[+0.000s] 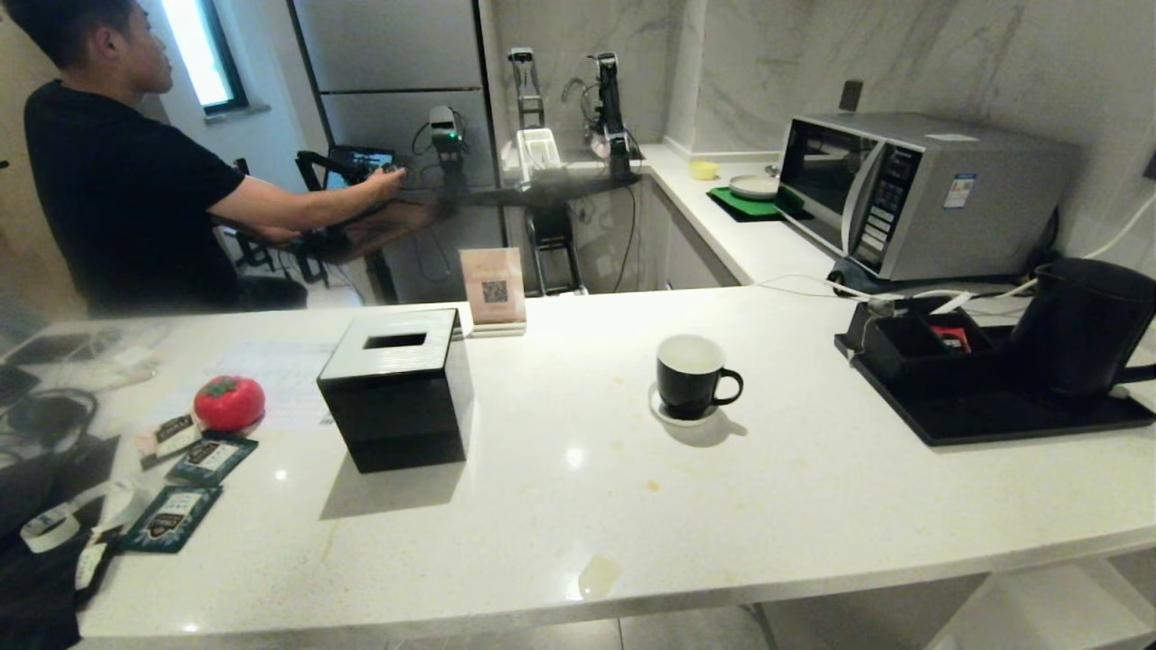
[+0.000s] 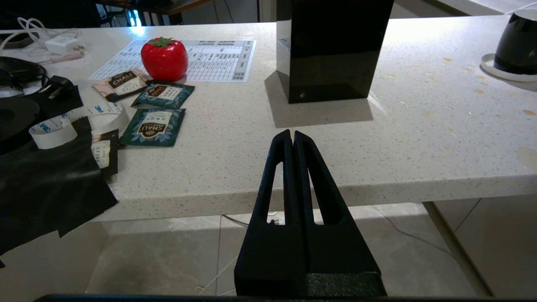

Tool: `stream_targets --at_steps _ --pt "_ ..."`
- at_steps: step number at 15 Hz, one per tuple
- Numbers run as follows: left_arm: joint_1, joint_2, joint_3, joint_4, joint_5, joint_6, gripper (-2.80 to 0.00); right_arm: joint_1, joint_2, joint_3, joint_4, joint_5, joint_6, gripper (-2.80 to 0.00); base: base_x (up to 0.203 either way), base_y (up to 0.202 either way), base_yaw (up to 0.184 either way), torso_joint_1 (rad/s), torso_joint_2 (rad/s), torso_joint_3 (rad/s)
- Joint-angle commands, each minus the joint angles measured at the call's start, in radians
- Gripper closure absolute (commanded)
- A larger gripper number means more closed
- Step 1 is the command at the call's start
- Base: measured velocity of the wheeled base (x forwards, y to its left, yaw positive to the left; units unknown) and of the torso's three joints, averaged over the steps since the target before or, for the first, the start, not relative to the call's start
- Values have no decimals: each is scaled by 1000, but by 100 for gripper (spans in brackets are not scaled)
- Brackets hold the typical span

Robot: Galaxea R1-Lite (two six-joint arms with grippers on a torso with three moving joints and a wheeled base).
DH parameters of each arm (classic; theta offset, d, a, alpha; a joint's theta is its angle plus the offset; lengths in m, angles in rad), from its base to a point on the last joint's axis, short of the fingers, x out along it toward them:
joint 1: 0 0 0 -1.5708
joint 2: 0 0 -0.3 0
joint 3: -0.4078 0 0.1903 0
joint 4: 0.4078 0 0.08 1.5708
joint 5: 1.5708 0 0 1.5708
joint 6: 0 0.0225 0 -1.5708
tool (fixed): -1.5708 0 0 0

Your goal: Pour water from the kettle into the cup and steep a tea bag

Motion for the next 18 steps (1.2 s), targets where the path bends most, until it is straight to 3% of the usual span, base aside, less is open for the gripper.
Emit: stream_targets --at_steps 1,18 --pt "0 0 0 0 0 0 0 -1 4 0 -1 0 1 0 0 0 0 0 0 0" --pt "0 0 0 0 0 0 0 -3 85 0 -2 -2 -9 0 0 0 0 0 0 0"
